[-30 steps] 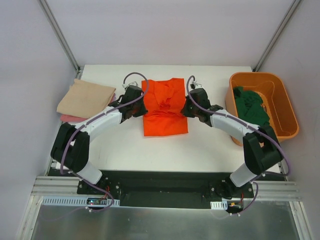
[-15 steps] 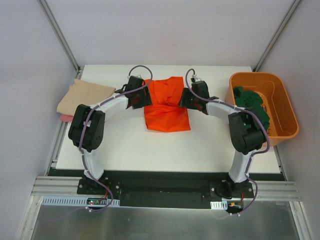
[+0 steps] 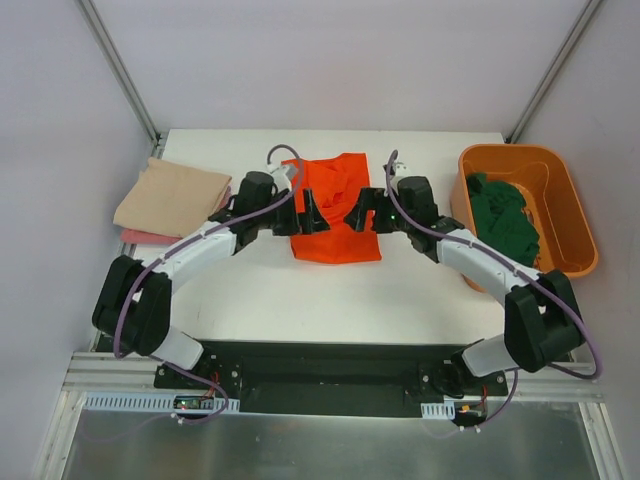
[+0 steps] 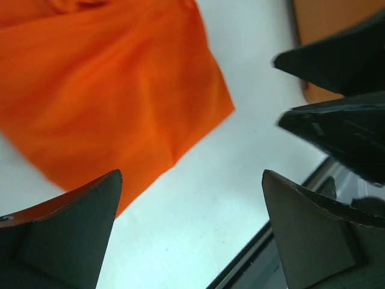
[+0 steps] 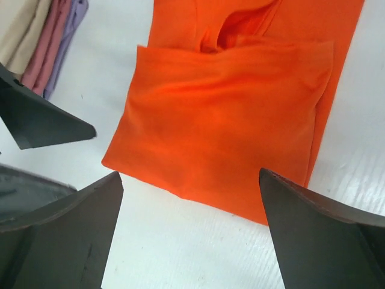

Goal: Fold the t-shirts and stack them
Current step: Fold the folded rectangular tshirt in 1/3 of the way

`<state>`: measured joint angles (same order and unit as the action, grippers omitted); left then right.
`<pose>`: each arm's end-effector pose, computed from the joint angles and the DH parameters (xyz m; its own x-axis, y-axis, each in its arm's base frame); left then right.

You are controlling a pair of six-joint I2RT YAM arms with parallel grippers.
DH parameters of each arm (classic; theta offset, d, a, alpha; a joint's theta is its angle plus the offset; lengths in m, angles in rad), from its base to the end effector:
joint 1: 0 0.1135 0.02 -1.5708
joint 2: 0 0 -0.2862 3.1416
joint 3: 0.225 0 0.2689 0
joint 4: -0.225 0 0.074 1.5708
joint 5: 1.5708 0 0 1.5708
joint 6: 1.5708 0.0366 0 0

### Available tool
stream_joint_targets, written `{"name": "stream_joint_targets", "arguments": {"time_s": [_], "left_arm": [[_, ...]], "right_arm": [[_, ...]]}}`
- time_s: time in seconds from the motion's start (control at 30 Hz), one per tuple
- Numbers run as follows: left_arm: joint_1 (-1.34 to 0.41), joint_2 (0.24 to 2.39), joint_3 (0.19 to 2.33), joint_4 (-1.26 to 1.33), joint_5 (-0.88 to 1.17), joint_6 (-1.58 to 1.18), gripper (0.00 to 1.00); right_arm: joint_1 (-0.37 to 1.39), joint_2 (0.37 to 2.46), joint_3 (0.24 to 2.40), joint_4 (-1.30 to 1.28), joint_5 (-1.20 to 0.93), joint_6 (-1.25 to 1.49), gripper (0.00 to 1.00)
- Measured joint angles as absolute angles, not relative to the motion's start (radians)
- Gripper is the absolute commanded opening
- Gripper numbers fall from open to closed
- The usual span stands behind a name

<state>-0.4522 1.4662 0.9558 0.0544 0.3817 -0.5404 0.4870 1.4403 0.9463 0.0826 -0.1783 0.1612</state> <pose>0.3044 -0.1630 0.2749 -0.7030 -0.1893 -0.6855 0.4019 0.6895 -0.6026 0.2999 0.1662 0.2818 -0.4458 -0.0573 -0.8933 -0.5397 0.8134 0.2171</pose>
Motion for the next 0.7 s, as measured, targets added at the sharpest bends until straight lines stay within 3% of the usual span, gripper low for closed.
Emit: {"name": "stream_joint_targets", "arguments": {"time_s": [0.33,0.5,0.7], "left_arm": [[-0.515,1.719,0.974,0.144,0.551,-0.559,0.99],[-0.515,1.726,0.891,0.141,0.532,-0.56,0.99],[-0.516,1.612,0.757,0.173,0.485,-0.571,0.99]], "right_arm": [[0.493,1.632,0.931,0.093,-0.222,0.271,0.96],[0.492,1.693,0.896,0.101,-0.225,0.315,0.96],[0.497,1.627,0.762,0.235,-0.238,0.375,0.96]]}}
